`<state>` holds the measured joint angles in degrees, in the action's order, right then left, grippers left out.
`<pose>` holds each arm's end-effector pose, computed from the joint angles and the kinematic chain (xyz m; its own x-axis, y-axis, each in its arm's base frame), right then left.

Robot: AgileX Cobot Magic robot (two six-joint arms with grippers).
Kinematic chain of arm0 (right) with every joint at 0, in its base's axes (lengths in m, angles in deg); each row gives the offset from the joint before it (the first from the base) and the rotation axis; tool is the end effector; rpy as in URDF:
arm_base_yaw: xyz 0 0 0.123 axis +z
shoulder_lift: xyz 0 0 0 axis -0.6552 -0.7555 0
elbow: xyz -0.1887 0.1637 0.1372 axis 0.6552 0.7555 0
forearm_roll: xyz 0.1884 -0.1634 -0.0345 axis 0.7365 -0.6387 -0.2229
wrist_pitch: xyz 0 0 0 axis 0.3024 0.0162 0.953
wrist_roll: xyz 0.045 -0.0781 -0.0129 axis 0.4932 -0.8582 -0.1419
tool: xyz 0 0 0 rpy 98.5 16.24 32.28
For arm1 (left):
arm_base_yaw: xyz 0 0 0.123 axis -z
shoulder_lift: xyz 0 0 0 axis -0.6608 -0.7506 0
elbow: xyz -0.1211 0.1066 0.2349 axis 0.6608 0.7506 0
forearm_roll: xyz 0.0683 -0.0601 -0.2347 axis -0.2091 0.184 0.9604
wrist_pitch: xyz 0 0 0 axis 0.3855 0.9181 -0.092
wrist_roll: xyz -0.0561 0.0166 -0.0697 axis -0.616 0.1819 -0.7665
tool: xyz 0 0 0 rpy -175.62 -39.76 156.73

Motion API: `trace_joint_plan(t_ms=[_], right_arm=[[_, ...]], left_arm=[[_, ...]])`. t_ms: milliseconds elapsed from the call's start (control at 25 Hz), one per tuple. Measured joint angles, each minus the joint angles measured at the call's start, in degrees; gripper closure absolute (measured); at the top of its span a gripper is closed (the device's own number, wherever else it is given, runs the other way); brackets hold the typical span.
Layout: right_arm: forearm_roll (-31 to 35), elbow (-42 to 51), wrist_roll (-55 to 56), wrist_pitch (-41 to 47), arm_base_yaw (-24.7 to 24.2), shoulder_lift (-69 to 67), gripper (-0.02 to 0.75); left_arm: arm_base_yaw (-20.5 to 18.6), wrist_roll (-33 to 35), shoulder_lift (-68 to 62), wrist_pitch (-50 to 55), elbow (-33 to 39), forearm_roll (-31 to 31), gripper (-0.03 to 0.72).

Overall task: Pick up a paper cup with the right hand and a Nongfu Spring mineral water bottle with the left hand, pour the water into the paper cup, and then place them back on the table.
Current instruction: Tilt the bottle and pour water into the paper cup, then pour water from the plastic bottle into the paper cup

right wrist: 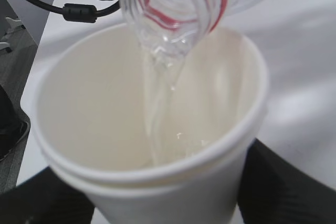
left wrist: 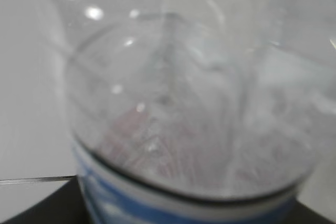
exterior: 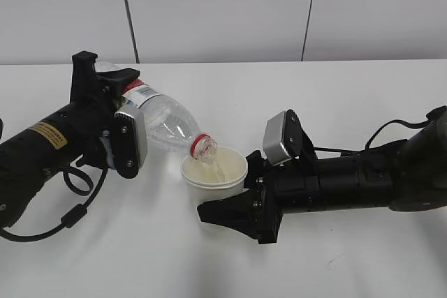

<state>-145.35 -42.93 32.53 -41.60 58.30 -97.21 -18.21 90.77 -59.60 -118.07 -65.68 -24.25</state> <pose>0.2932 0.1688 0.1021 -0.2381 -0.2615 -0.9354 -0.9430 0.2930 0.1581 0.2977 -0.1348 0.1497 0.4626 0.8866 -0.0059 0.0759 -0.0329 0.9966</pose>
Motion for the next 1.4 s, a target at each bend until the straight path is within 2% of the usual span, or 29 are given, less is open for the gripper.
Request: trace_joint_plan(t_ms=[1400], right_arm=[[-0.36, 0.0, 0.0, 0.36, 0.0, 0.0, 0.21]], left_arm=[[0.0, 0.43, 2.09, -0.07, -0.06, 1.69, 0.333]])
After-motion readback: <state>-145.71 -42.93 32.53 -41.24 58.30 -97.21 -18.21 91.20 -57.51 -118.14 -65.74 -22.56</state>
